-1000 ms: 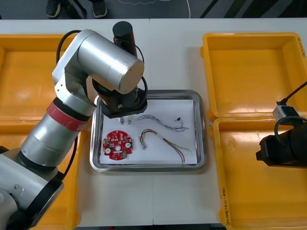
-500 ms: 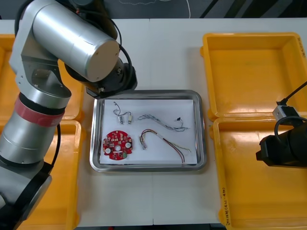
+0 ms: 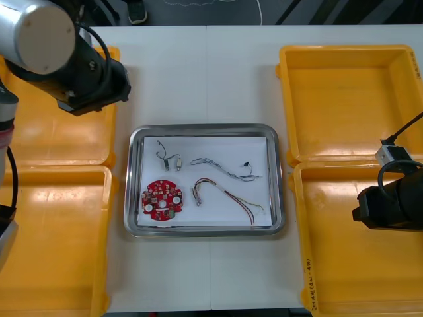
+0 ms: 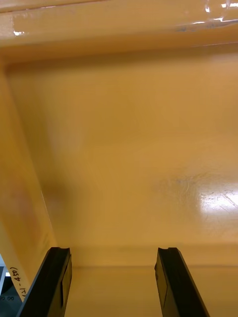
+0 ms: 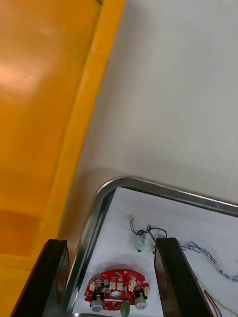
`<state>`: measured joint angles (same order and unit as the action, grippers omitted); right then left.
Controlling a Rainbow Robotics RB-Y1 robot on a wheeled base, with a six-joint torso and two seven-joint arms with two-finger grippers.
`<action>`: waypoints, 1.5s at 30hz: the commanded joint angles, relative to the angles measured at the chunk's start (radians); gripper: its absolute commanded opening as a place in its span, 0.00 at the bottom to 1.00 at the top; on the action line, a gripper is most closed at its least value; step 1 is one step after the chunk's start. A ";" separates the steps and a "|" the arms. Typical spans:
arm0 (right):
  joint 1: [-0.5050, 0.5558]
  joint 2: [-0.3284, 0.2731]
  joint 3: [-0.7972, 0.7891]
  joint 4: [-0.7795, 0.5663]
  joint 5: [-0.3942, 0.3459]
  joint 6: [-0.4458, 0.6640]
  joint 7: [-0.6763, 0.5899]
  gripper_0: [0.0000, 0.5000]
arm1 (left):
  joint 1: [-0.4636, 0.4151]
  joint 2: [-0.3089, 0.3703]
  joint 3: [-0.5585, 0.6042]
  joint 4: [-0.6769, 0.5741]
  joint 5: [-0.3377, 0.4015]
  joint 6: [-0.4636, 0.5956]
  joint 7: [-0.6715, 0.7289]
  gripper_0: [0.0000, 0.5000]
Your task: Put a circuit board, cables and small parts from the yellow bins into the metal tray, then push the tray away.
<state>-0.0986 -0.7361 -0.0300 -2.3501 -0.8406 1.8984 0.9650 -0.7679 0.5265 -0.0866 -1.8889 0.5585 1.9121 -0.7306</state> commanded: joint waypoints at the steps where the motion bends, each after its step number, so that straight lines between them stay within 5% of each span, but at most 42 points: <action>1: 0.013 0.009 -0.028 -0.032 -0.005 -0.007 -0.029 0.99 | -0.017 0.084 0.079 0.040 0.029 0.008 -0.090 1.00; 22: 0.013 0.009 -0.028 -0.032 -0.018 -0.007 -0.029 0.99 | -0.008 0.357 0.139 0.189 0.267 0.008 -0.282 1.00; 31: 0.013 0.007 -0.028 -0.031 -0.023 -0.008 -0.028 0.99 | 0.110 0.454 0.140 0.111 0.390 0.008 -0.348 1.00; 45: 0.013 0.007 -0.028 -0.032 -0.025 -0.008 -0.025 0.99 | 0.374 0.458 0.300 -0.085 0.416 0.008 -0.431 1.00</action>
<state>-0.0965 -0.7351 -0.0300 -2.3512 -0.8556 1.8962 0.9650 -0.4466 0.9413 0.1654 -1.9198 0.9629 1.9131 -1.1012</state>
